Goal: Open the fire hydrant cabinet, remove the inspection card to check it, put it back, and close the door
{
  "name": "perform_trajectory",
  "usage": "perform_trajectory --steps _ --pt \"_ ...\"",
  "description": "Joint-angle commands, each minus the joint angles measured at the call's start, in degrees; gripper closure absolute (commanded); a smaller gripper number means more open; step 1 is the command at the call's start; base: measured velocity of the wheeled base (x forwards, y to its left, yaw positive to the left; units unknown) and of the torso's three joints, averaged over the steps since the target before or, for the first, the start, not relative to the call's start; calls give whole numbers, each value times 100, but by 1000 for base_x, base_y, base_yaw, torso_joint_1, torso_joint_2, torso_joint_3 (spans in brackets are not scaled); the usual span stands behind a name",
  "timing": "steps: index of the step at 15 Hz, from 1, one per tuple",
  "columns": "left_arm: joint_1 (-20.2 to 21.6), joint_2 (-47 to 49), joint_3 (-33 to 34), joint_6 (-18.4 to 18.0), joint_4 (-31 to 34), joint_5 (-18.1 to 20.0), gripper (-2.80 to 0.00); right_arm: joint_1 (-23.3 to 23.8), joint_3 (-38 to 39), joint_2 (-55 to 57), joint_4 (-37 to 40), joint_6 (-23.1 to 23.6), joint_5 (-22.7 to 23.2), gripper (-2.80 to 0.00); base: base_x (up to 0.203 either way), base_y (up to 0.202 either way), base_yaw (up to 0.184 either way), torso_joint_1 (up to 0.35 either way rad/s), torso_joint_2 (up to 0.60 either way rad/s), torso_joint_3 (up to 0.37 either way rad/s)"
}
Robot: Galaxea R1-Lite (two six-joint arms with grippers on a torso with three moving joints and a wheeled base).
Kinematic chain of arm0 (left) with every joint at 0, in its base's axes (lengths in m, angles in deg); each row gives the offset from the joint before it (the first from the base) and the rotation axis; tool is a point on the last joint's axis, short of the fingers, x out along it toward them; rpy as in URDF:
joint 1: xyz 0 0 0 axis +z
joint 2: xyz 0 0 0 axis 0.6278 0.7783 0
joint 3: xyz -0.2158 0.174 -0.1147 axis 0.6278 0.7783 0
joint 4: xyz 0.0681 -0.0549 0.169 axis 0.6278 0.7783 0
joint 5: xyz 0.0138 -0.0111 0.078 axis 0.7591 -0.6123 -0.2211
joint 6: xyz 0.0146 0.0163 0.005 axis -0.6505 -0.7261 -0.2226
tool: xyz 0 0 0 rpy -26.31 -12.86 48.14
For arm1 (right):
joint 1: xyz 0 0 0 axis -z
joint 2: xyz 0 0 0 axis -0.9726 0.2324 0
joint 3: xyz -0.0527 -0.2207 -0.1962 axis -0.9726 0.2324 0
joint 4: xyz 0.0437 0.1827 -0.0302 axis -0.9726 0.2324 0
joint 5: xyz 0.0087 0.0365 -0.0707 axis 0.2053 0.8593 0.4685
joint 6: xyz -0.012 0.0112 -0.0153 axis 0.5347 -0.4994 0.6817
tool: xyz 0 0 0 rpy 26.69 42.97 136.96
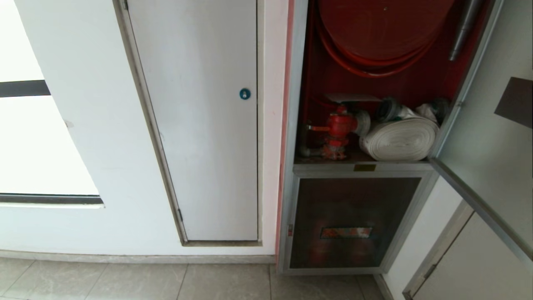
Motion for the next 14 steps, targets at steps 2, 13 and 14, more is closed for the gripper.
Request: perform_trajectory --steps 2,13,14 --pt "1 -2 70 -2 -5 3 0 -1 18 8 -2 47 1 0 0 0 0 0 0 0" --pt "1 -2 70 -2 -5 3 0 -1 -457 490 12 59 -97 0 0 0 0 0 0 0" --pt "1 3 70 -2 -1 3 0 -1 -694 730 8 57 -165 0 0 0 0 0 0 0"
